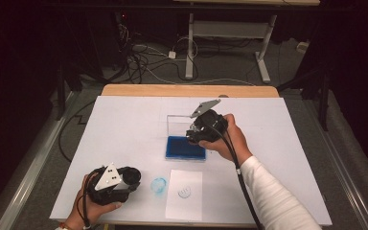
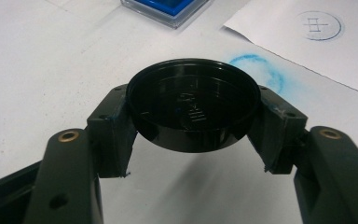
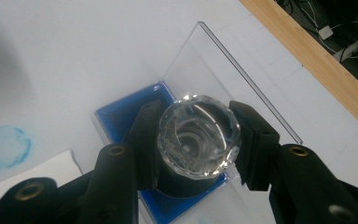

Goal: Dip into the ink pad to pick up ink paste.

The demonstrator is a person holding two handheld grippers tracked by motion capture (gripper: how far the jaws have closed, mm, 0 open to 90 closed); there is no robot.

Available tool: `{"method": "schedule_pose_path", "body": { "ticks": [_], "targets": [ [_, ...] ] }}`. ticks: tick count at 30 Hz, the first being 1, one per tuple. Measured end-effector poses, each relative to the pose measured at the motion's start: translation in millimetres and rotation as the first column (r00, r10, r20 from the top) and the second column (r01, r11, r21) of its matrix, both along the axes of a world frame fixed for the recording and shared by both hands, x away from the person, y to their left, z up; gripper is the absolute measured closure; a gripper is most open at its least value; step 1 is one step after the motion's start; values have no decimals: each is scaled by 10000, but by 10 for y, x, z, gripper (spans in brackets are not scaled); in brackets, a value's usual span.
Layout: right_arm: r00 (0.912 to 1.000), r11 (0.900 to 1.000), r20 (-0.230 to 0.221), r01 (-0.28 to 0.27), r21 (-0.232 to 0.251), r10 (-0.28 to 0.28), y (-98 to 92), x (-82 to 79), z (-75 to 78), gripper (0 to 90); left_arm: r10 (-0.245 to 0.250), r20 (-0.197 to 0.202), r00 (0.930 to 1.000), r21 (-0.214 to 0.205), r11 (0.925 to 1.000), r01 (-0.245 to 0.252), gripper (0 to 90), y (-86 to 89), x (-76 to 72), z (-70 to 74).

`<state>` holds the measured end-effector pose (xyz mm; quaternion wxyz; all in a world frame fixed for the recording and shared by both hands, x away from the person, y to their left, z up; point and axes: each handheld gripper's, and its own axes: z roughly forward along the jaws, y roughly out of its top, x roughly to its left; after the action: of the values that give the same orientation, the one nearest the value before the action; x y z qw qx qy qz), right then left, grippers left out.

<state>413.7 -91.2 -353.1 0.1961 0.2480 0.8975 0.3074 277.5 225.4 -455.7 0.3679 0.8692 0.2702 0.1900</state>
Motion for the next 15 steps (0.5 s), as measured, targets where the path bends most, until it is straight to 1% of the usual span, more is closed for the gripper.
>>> {"method": "schedule_pose_path", "body": {
  "ticks": [4, 9, 15],
  "targets": [
    [9999, 10000, -95, -77, 19, 77, 38, 14, -45, 574, -38, -38, 10000, 30, 10000, 38, 367, -1, 2, -6],
    [9994, 9997, -356, -26, -256, 17, 85, 57, -195, 574, -17, -35, 10000, -14, 10000, 17, 367, 7, 4, -8],
    [9981, 9988, -604, 114, -471, -143, 81, 110, -349, 574, -28, -48, 10000, -2, 10000, 28, 367, 13, 6, -12]
  ]
}}
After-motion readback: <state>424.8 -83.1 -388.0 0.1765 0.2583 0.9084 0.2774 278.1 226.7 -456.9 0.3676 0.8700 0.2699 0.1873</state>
